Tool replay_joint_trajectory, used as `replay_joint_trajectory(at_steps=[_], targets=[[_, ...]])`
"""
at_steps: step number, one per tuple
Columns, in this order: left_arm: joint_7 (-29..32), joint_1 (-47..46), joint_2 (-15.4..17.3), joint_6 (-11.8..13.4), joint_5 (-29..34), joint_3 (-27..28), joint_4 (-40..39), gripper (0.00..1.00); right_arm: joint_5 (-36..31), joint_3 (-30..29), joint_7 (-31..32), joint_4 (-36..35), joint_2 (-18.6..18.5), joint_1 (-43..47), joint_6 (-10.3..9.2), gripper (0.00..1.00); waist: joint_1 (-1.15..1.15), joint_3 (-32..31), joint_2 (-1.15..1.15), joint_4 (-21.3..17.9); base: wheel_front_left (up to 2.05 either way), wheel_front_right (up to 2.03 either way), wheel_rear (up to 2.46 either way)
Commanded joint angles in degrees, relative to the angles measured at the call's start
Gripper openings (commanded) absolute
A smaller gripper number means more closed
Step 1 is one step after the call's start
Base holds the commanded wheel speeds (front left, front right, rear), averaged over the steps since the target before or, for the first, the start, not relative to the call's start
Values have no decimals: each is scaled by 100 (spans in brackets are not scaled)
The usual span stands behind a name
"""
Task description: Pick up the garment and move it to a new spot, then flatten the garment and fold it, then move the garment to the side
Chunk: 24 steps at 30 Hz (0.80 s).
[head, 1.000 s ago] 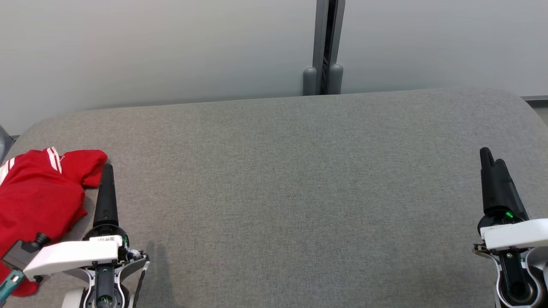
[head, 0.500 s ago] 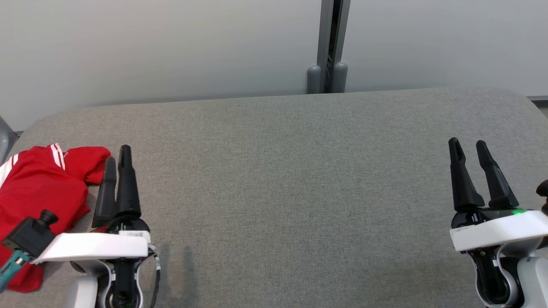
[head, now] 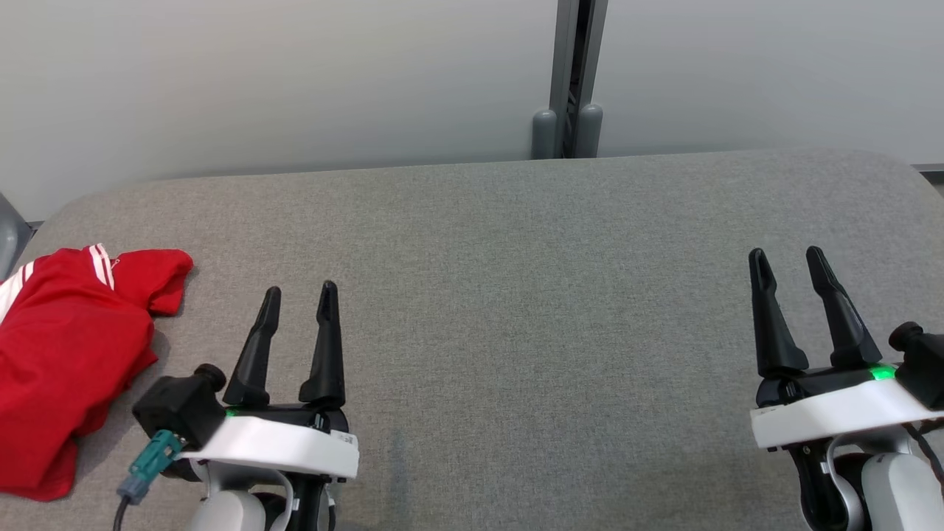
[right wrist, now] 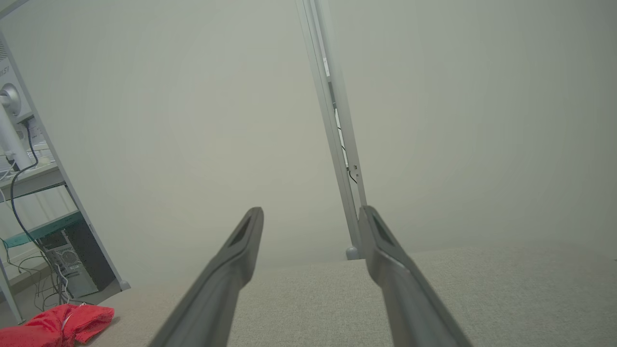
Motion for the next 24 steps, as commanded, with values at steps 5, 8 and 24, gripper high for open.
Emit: replay_joint_trajectory(at_steps=[5,8,24], targets=[[-104,58,54,217,620,-211,149,100,-426,-96,-136,211,51,59,1,100,0,-3,0,-21,0,0,0],[-145,56,125,291,884,-334,395,100,-606,-111,-185,300,69,86,1,100,0,-6,0,-36,0,0,0],[-319,67,287,963,1572,-696,532,100,-1356,30,-415,596,68,39,1,100,0,-29,0,-46,0,0,0]])
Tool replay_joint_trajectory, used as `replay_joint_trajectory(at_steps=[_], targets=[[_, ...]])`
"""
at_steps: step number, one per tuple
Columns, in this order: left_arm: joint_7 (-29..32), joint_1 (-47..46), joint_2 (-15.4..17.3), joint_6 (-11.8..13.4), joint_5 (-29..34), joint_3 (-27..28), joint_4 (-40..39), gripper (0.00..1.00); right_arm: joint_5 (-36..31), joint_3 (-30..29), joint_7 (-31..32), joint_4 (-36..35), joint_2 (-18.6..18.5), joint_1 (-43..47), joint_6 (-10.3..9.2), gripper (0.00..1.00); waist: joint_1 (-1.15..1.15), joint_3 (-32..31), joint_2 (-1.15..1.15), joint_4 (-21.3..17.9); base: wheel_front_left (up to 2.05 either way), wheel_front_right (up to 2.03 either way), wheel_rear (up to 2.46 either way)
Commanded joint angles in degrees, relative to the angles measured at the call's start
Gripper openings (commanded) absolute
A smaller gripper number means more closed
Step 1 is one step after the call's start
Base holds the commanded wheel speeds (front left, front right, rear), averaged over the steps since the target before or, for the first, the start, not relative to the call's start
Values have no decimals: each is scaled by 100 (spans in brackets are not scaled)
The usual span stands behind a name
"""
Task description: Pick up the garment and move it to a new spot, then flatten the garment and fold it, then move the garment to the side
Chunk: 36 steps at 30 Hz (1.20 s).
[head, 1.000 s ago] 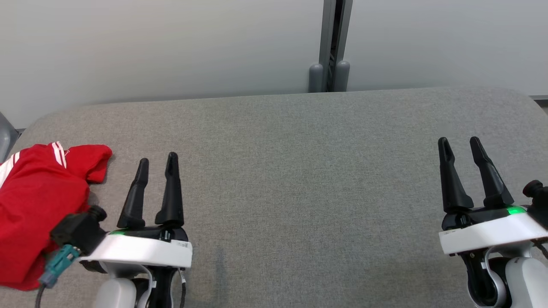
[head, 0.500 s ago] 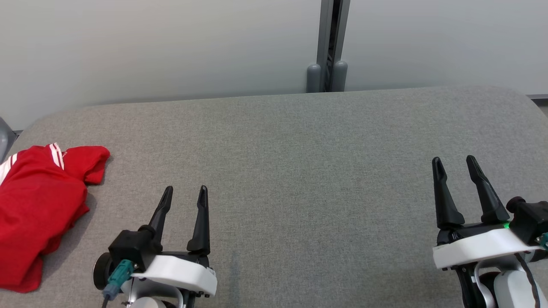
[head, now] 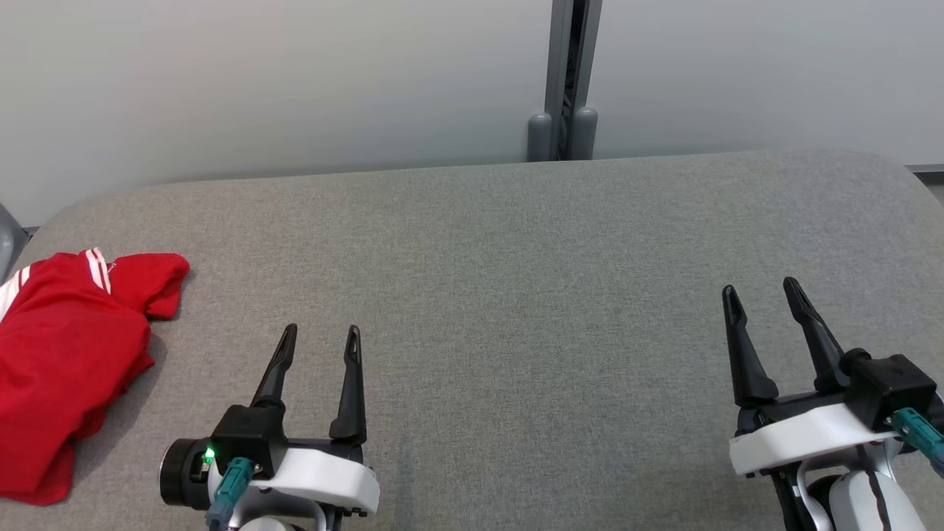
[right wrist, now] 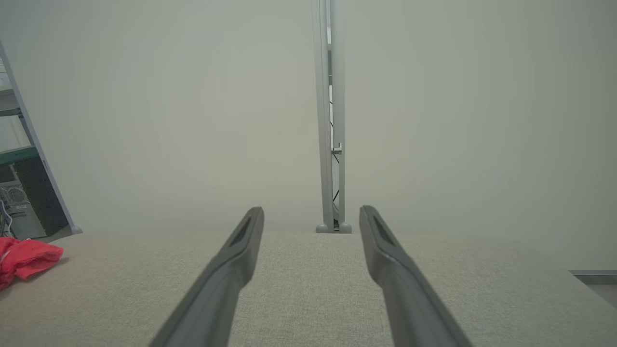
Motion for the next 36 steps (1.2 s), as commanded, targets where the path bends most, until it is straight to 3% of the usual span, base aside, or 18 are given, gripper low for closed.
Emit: replay_joint_trajectory(at_steps=[1,10,14,36], targets=[[-38,-42,21,25,67,34,-63,100,-109,5,-75,-15,-43,-85,0,100,0,4,0,5,0,0,0],[-126,128,-164,-375,-99,361,-31,100,-109,-8,-188,185,-52,-111,0,100,0,-9,0,37,0,0,0],[-165,184,-197,-582,23,370,133,100,305,9,-233,351,-57,-100,0,100,0,-21,0,45,0,0,0],[-308,230,-210,-557,252,345,187,100,-264,194,-409,642,-68,-245,0,100,0,-7,0,17,0,0,0]])
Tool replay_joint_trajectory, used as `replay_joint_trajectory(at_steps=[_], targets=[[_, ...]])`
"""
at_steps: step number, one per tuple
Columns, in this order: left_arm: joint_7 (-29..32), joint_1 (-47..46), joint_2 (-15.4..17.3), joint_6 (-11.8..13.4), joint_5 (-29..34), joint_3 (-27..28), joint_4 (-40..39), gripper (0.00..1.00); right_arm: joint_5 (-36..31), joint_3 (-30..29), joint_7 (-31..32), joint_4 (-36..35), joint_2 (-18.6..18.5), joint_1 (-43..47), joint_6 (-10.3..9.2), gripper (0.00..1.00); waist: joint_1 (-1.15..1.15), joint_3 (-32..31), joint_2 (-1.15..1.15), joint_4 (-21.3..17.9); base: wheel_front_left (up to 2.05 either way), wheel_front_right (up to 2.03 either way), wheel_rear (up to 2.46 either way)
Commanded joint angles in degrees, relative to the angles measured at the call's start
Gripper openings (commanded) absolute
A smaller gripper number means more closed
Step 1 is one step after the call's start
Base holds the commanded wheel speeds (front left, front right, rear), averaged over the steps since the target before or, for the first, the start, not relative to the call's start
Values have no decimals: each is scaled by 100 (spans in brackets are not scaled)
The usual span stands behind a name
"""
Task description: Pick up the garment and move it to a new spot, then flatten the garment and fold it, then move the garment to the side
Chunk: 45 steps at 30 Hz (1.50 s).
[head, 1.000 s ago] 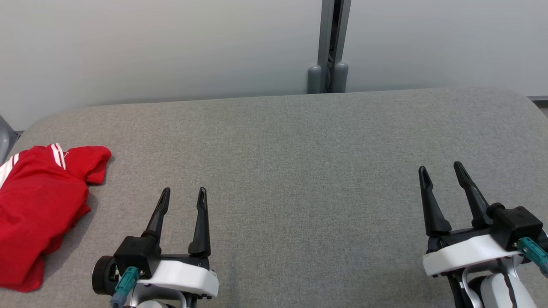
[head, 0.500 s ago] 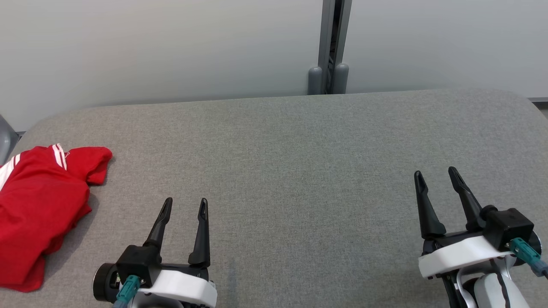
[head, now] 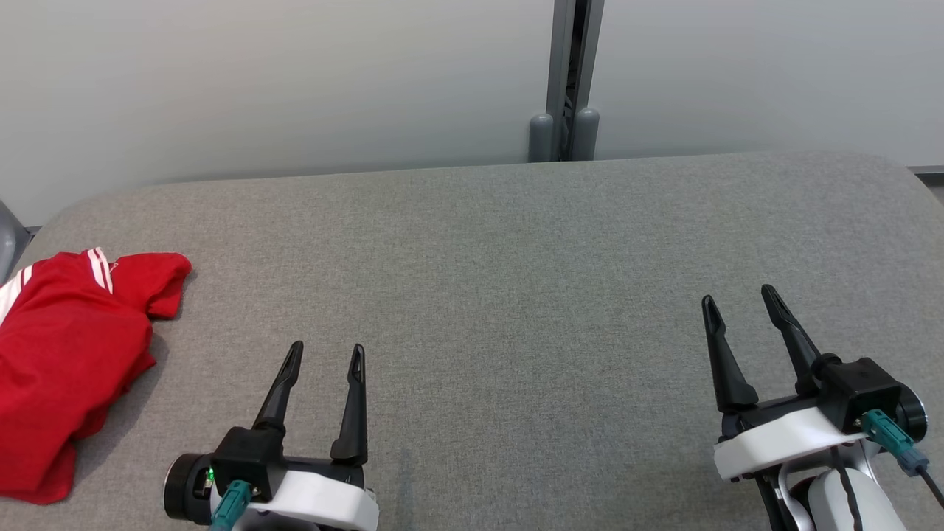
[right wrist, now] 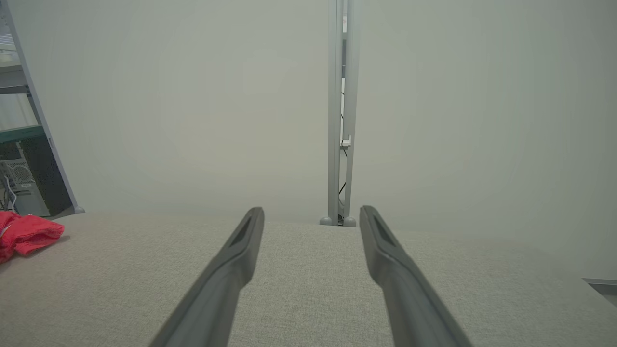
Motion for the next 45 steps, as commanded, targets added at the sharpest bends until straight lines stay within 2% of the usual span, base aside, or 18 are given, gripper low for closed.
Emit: replay_joint_trajectory(at_steps=[1,35,40,45], targets=[[-32,-12,20,21,-22,1,17,100,-6,-10,-32,13,-46,-46,0,100,0,5,0,1,0,0,0],[-32,-25,19,22,-106,-45,102,100,53,-46,-32,-18,-44,27,-1,100,0,-32,0,14,0,0,0],[-32,-81,20,20,-138,-79,127,100,43,-81,-32,-26,-42,52,-1,100,0,15,0,193,0,0,0],[-31,-130,20,33,-133,-89,149,100,21,-89,-32,-39,-41,61,0,100,0,104,0,601,0,0,0]])
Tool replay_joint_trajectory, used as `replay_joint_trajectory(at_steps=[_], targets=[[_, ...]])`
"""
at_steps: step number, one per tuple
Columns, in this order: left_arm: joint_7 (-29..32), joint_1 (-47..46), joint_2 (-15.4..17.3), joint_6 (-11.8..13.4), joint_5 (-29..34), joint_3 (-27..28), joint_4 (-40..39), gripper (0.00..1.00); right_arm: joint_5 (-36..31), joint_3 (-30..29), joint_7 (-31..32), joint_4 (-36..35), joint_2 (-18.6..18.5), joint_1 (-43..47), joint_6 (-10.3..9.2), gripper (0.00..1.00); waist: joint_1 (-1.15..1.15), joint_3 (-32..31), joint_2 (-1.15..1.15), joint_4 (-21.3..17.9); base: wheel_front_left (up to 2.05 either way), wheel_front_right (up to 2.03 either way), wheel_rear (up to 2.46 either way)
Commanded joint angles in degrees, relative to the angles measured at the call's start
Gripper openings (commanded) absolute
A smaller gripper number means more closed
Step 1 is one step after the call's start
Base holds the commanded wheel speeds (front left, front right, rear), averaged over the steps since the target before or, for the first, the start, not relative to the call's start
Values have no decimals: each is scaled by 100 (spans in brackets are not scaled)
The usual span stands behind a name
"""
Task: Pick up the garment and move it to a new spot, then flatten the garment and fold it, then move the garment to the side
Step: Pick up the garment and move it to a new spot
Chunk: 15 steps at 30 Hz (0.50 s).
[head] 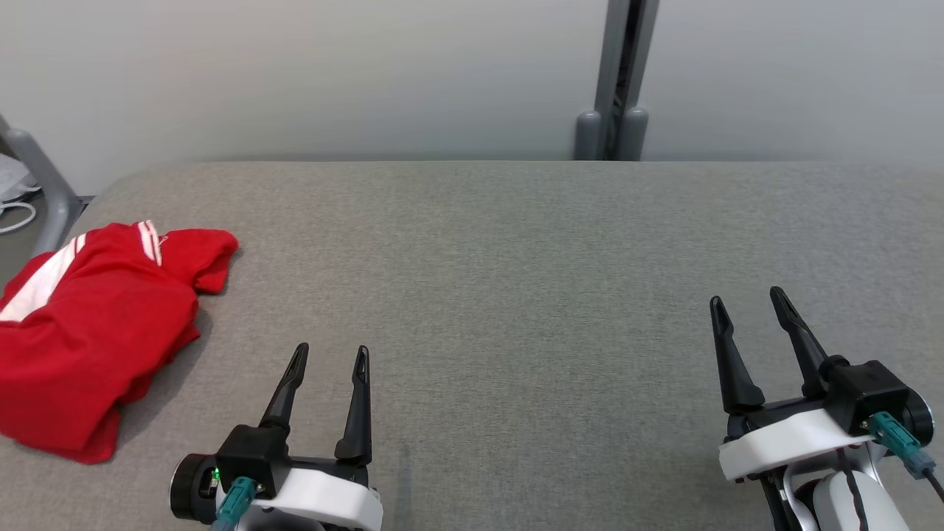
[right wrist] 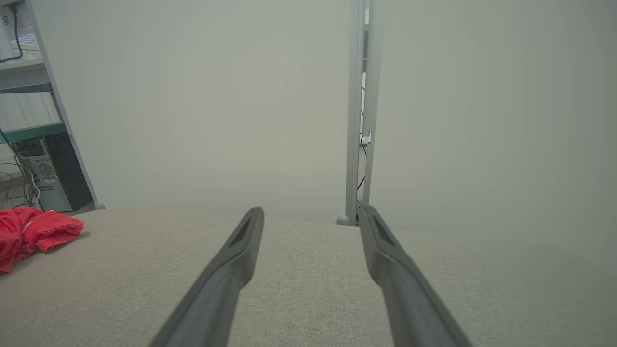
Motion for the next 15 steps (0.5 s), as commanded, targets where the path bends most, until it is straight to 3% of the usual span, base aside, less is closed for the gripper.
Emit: replay_joint_trajectory(at_steps=[1,15], targets=[[-28,-67,22,20,-6,35,3,100,-18,23,-31,-25,-32,17,-1,100,0,66,0,283,0,0,0],[-27,200,20,-19,153,488,-43,100,118,460,-30,-99,-34,189,-2,100,0,-235,0,1685,0,0,0]])
